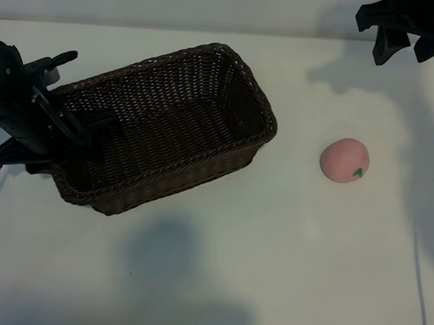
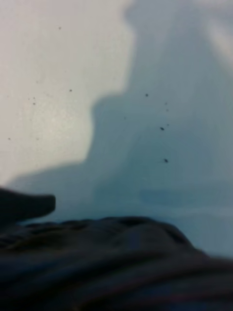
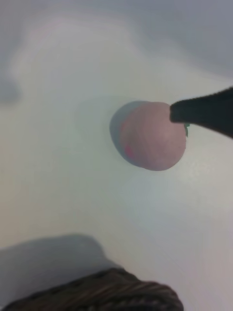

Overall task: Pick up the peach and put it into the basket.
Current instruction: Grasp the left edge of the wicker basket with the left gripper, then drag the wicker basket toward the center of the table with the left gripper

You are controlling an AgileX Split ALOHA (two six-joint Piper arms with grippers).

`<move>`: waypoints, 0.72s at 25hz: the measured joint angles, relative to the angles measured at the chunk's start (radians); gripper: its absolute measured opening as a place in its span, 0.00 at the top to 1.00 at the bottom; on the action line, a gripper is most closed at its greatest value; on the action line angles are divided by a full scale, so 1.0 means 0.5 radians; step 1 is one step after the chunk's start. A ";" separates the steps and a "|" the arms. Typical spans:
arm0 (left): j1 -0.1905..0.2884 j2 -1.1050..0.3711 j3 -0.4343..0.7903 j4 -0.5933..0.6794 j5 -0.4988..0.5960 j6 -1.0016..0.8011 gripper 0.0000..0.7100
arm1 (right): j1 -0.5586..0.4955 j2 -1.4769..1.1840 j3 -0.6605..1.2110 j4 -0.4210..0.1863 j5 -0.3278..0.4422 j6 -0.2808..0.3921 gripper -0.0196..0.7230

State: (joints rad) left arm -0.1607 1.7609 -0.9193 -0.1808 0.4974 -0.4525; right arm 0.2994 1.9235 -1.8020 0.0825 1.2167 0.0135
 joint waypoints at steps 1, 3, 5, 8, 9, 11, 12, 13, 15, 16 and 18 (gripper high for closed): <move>0.000 0.000 0.000 -0.002 0.000 0.003 0.54 | 0.000 0.000 0.000 0.000 0.000 0.000 0.26; 0.000 0.000 0.000 -0.008 -0.007 0.022 0.76 | 0.000 0.000 0.000 0.000 0.000 0.000 0.26; 0.000 0.000 0.000 -0.035 -0.046 0.029 0.86 | 0.000 0.000 0.000 0.000 0.000 0.002 0.26; 0.000 0.000 0.000 -0.043 -0.052 0.040 0.86 | 0.000 0.000 0.000 0.000 0.000 0.001 0.26; 0.000 0.000 0.000 -0.047 -0.052 0.046 0.86 | 0.000 0.000 0.000 0.000 0.000 0.001 0.26; 0.000 0.000 0.000 -0.076 -0.056 0.086 0.86 | 0.000 0.000 0.000 0.000 0.000 0.001 0.26; 0.000 0.000 0.000 -0.102 -0.060 0.114 0.86 | 0.000 0.000 0.000 0.000 0.000 0.001 0.26; 0.000 -0.004 0.000 -0.140 -0.061 0.154 0.86 | 0.000 0.000 0.000 0.000 0.000 0.001 0.26; 0.000 -0.026 0.000 -0.231 -0.066 0.244 0.86 | 0.000 0.000 0.000 0.000 0.000 0.001 0.26; 0.000 -0.041 0.002 -0.281 -0.068 0.293 0.87 | 0.000 0.000 0.000 0.000 0.000 0.000 0.26; 0.000 -0.080 0.005 -0.358 -0.068 0.391 0.87 | 0.000 0.000 0.000 -0.001 0.000 0.000 0.26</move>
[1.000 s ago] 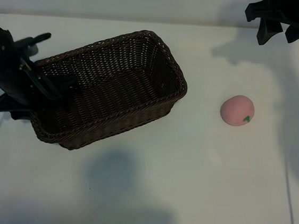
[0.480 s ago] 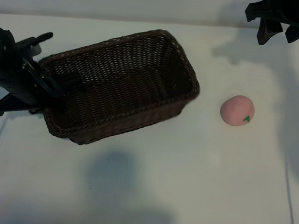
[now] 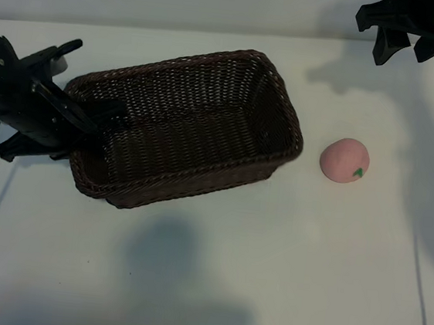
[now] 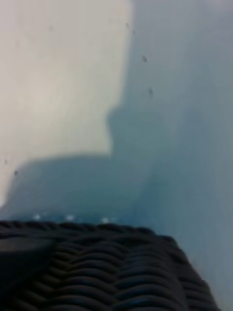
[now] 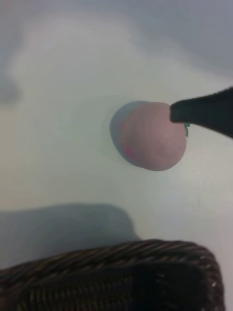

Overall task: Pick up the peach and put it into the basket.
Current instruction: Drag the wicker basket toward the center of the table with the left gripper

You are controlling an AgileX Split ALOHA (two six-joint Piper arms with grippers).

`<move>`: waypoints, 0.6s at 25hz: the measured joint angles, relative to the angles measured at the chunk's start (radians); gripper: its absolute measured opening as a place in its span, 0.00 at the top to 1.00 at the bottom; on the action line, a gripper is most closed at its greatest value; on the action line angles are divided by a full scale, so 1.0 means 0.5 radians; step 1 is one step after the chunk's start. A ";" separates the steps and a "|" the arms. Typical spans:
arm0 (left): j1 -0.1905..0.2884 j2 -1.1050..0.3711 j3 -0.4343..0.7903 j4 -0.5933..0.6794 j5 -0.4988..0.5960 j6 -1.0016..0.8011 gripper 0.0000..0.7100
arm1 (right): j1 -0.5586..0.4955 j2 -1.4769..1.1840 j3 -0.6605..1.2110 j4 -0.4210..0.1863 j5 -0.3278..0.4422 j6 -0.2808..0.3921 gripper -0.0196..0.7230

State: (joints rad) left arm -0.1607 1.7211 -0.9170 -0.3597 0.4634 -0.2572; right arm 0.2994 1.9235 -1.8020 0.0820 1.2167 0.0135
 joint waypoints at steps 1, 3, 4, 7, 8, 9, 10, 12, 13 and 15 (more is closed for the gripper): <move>0.002 -0.019 0.005 -0.038 0.000 0.048 0.87 | 0.000 0.000 0.000 0.000 0.000 0.000 0.26; 0.016 -0.055 0.010 -0.125 0.000 0.137 0.87 | 0.000 0.000 0.000 0.000 0.000 0.000 0.26; 0.020 -0.072 0.011 -0.175 0.002 0.177 0.87 | 0.000 0.000 0.000 0.000 0.000 0.000 0.26; 0.039 -0.113 0.012 -0.350 0.002 0.344 0.87 | 0.000 0.000 0.000 0.000 0.000 0.000 0.26; 0.045 -0.125 0.012 -0.412 0.000 0.408 0.87 | 0.000 0.000 0.000 0.000 0.000 0.000 0.26; 0.055 -0.129 0.012 -0.468 0.006 0.471 0.87 | 0.000 0.000 0.000 0.000 0.000 0.000 0.26; 0.063 -0.131 0.010 -0.507 0.021 0.533 0.87 | 0.000 0.000 0.000 0.000 0.000 0.000 0.26; 0.079 -0.124 -0.023 -0.531 0.081 0.619 0.87 | 0.000 0.000 0.000 0.000 0.000 0.000 0.26; 0.079 -0.115 -0.058 -0.512 0.114 0.646 0.87 | 0.000 0.000 0.000 0.000 0.000 0.000 0.26; 0.079 -0.067 -0.152 -0.471 0.213 0.669 0.87 | 0.000 0.000 0.000 0.000 0.000 0.000 0.26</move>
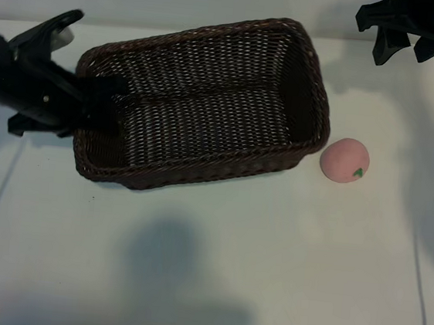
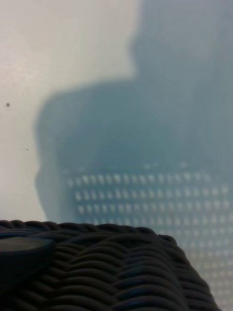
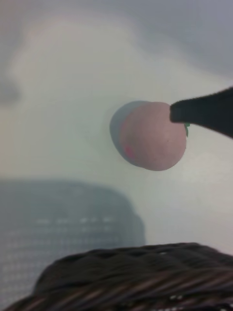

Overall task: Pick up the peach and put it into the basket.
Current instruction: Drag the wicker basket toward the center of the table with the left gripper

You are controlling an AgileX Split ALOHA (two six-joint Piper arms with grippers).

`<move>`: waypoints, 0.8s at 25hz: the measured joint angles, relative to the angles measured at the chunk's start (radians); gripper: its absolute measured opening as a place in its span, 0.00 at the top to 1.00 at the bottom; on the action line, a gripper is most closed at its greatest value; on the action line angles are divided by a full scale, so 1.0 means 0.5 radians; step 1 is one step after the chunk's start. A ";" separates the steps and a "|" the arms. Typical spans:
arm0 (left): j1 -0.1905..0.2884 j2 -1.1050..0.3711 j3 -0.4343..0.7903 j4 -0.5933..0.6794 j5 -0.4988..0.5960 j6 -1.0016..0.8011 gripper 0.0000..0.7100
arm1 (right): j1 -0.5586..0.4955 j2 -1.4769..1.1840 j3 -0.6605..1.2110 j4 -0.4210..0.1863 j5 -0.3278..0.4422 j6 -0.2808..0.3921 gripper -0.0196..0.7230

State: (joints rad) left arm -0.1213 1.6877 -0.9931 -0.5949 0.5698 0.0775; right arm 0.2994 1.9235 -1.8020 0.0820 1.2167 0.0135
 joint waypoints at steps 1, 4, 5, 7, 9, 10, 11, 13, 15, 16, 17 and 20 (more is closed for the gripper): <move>0.000 0.027 -0.062 0.025 0.045 0.005 0.87 | 0.000 0.000 0.000 0.000 0.000 0.000 0.26; -0.002 0.135 -0.248 0.088 0.154 0.007 0.87 | 0.000 0.000 0.000 0.000 0.000 0.000 0.26; -0.002 0.165 -0.315 0.112 0.184 0.007 0.87 | 0.000 0.000 0.000 0.000 0.000 0.000 0.26; -0.006 0.239 -0.438 0.162 0.259 0.007 0.87 | 0.000 0.000 0.000 0.000 0.000 0.000 0.26; -0.016 0.312 -0.568 0.211 0.339 0.006 0.87 | 0.000 0.000 0.000 -0.002 0.000 0.000 0.26; -0.024 0.354 -0.622 0.225 0.374 0.006 0.87 | 0.000 0.000 0.000 -0.002 0.000 0.000 0.26; -0.036 0.395 -0.682 0.238 0.406 0.006 0.87 | 0.000 0.000 0.000 -0.002 0.000 0.000 0.26; -0.065 0.469 -0.790 0.261 0.439 0.002 0.87 | 0.000 0.000 0.000 -0.002 0.000 0.000 0.26; -0.103 0.540 -0.886 0.286 0.460 -0.019 0.87 | 0.000 0.000 0.000 -0.002 0.000 0.000 0.26; -0.118 0.567 -0.924 0.301 0.469 -0.035 0.87 | 0.000 0.000 0.000 -0.002 0.000 0.000 0.26; -0.131 0.598 -0.951 0.313 0.473 -0.050 0.87 | 0.000 0.000 0.000 -0.002 0.000 0.000 0.26; -0.159 0.671 -0.992 0.374 0.484 -0.082 0.87 | 0.000 0.000 0.000 -0.004 0.000 0.000 0.26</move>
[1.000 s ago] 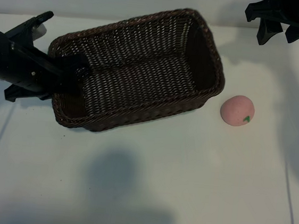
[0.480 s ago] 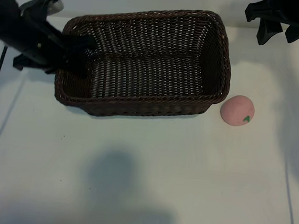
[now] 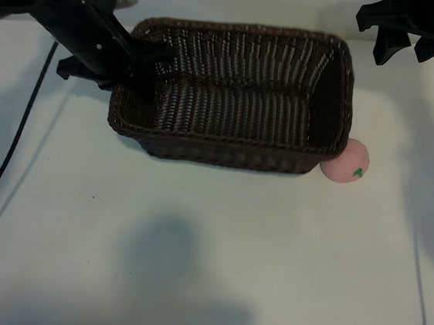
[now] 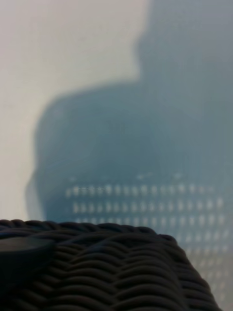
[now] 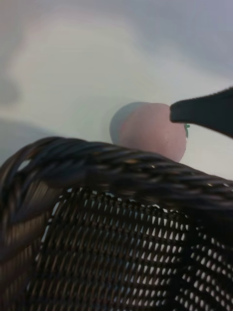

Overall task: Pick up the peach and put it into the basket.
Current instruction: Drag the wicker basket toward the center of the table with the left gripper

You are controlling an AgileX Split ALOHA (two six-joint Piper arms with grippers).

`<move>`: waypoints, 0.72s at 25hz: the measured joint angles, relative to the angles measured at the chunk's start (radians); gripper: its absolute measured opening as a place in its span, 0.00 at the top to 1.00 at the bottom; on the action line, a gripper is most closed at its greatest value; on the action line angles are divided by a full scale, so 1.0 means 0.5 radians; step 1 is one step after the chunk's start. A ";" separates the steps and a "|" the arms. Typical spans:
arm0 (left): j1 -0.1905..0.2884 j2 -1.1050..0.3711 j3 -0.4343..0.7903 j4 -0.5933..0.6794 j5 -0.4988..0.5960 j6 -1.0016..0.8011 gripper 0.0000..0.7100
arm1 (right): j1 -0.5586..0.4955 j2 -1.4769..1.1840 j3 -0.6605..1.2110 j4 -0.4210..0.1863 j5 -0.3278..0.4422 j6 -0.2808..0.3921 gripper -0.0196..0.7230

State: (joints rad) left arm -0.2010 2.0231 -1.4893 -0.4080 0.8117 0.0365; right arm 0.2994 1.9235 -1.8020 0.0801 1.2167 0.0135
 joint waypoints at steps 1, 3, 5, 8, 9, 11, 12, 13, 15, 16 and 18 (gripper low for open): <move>-0.002 0.021 0.000 0.013 0.000 -0.002 0.87 | 0.000 0.000 0.000 0.000 0.000 0.000 0.26; -0.002 0.054 0.000 0.033 0.006 -0.004 0.87 | 0.000 0.000 0.000 0.000 0.000 0.000 0.26; -0.002 0.075 0.000 0.057 0.009 -0.006 0.87 | 0.000 0.000 0.000 0.000 0.000 0.000 0.26; -0.002 0.084 0.000 0.091 0.015 -0.004 0.87 | 0.000 0.000 0.000 0.000 0.000 0.000 0.26; -0.002 0.093 0.000 0.095 0.015 0.000 0.87 | 0.000 0.000 0.000 0.000 0.000 0.000 0.26; -0.002 0.114 0.000 0.095 0.015 0.012 0.87 | 0.000 0.000 0.000 0.000 0.000 0.000 0.26; -0.002 0.126 0.000 0.095 0.015 0.016 0.87 | 0.000 0.000 0.000 0.000 0.000 0.000 0.26; -0.002 0.138 0.000 0.093 0.015 0.018 0.87 | 0.000 0.000 0.000 0.000 0.000 0.000 0.26; -0.002 0.151 0.000 0.087 0.012 0.018 0.87 | 0.000 0.000 0.000 0.000 0.000 0.000 0.26; -0.002 0.151 0.000 0.084 0.004 0.018 0.86 | 0.000 0.000 0.000 0.000 0.000 0.000 0.26; -0.002 0.155 0.000 0.063 -0.003 0.018 0.79 | 0.000 0.000 0.000 0.000 0.000 0.000 0.26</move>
State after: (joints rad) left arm -0.2022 2.1006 -1.4893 -0.3765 0.8101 0.0457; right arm 0.2994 1.9235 -1.8020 0.0801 1.2167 0.0135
